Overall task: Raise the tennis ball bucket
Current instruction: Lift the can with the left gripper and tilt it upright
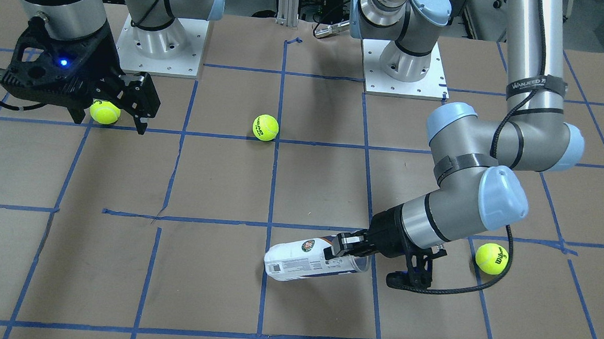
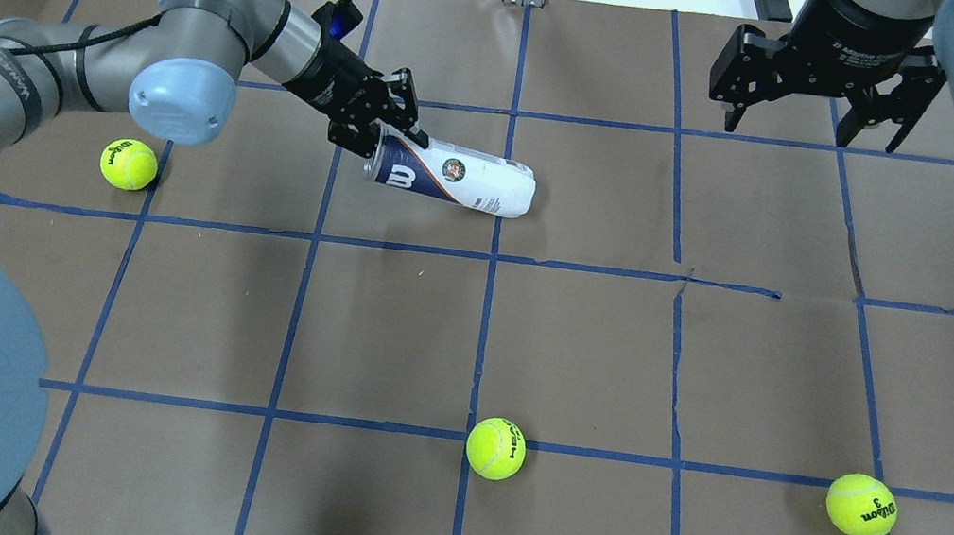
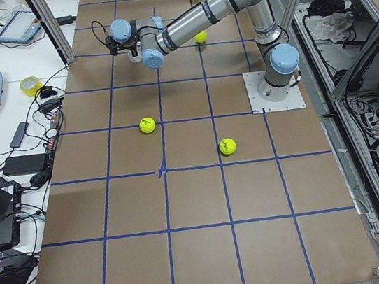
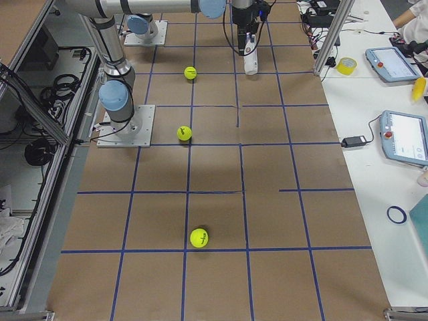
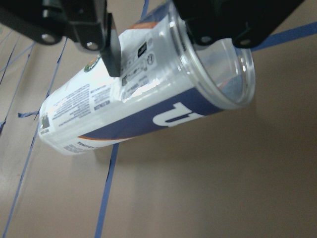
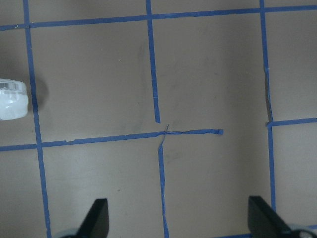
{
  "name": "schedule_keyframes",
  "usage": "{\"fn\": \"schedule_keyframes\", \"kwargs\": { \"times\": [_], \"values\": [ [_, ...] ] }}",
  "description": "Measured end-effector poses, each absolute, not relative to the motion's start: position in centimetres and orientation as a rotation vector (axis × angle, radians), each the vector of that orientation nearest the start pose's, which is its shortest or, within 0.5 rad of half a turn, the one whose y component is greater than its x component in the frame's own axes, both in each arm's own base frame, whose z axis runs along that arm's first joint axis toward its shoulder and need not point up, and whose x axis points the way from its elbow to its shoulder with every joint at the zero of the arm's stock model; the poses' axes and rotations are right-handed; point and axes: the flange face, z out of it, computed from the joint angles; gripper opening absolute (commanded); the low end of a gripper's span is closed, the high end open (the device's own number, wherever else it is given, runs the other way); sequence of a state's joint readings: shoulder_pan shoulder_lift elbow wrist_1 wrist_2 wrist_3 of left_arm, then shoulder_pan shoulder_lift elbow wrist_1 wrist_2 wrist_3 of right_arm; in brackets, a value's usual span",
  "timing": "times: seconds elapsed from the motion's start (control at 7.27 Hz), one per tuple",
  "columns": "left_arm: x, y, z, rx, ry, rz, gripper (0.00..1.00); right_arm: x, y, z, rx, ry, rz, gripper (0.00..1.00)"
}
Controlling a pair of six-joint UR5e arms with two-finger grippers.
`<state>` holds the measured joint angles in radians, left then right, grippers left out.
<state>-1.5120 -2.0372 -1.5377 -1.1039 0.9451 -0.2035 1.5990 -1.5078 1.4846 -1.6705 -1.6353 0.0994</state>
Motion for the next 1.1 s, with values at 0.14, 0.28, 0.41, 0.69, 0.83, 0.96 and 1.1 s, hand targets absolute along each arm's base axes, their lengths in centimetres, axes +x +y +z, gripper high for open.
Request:
{"fn": "schedule_keyframes", "kwargs": {
  "times": [0.14,0.28,0.41,0.69,0.83,0.96,1.1],
  "values": [
    [-14.8,-67.1,33.2,0.318,-2.55,0.024,0.0,14.0,-52.1,52.5,0.127,3.183,-0.261,1.0],
    [-14.2,-67.8,35.7,0.318,-2.62,0.06,0.0,13.9,-50.8,54.1,0.131,3.181,-0.301,1.0],
    [-13.9,-68.2,37.3,0.283,-2.712,0.102,0.0,13.7,-49.9,54.9,0.135,3.188,-0.308,1.0],
    [-16.0,-67.8,38.5,0.06,-2.936,0.178,0.0,13.9,-49.4,55.3,0.136,3.188,-0.305,1.0],
    [-18.5,-67.2,38.3,-0.052,-3.011,0.196,0.0,14.0,-49.3,55.2,0.133,3.187,-0.299,1.0],
    [-20.9,-66.6,37.8,-0.132,-3.044,0.202,0.0,14.1,-49.5,55.0,0.131,3.187,-0.292,1.0],
    [-22.3,-66.2,37.1,-0.174,-3.055,0.194,0.0,14.1,-49.6,54.7,0.131,3.187,-0.285,1.0]
  ]
}}
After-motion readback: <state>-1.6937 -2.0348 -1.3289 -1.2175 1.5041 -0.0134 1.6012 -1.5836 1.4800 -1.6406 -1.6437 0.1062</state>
